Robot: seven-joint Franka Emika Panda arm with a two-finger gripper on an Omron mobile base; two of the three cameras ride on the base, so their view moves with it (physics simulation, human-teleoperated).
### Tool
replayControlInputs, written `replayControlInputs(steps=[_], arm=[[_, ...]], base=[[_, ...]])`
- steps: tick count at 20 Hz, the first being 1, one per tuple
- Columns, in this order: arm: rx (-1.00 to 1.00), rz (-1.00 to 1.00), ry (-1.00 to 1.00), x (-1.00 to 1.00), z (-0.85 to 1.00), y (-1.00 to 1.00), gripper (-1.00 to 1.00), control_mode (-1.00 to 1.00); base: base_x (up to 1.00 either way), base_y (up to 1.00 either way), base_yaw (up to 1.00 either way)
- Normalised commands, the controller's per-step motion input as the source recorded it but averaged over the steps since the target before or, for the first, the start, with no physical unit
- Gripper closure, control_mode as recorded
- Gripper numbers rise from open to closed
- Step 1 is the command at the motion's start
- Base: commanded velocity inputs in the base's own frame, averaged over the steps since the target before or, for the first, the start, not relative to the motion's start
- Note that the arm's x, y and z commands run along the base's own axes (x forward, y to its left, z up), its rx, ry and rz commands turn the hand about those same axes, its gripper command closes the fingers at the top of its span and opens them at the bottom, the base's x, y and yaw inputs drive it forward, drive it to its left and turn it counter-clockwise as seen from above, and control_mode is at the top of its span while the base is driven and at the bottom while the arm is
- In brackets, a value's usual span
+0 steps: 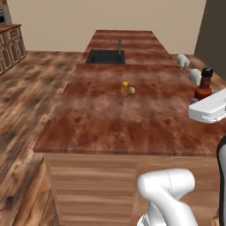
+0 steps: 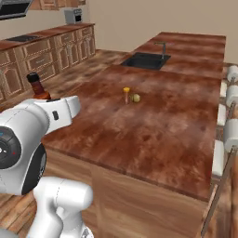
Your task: Move the condiment bottle and oil and vinegar bottle from the cabinet to the dining counter.
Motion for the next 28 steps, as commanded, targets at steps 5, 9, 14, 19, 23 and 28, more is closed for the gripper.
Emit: replayControlInputs(steps=[5, 9, 14, 19, 23, 28], arm=[[0.00, 0.00, 0.00, 0.00, 0.00, 0.00, 1.00, 1.00], [0.00, 0.00, 0.00, 0.00, 0.00, 0.00, 1.00, 1.00], [0.00, 0.00, 0.00, 0.00, 0.00, 0.00, 1.00, 1.00], [0.00, 0.00, 0.00, 0.00, 0.00, 0.00, 1.00, 1.00], [0.00, 0.00, 0.00, 0.00, 0.00, 0.00, 1.00, 1.00], [0.00, 0.00, 0.00, 0.00, 0.00, 0.00, 1.00, 1.00]], base=[[0.00, -1.00, 0.31], [0.00, -1.00, 0.27], [0.30, -0.72, 0.08], [0.62, -0.09, -0.01], [0.55, 0.00, -0.11], [0.50, 0.01, -0.12]])
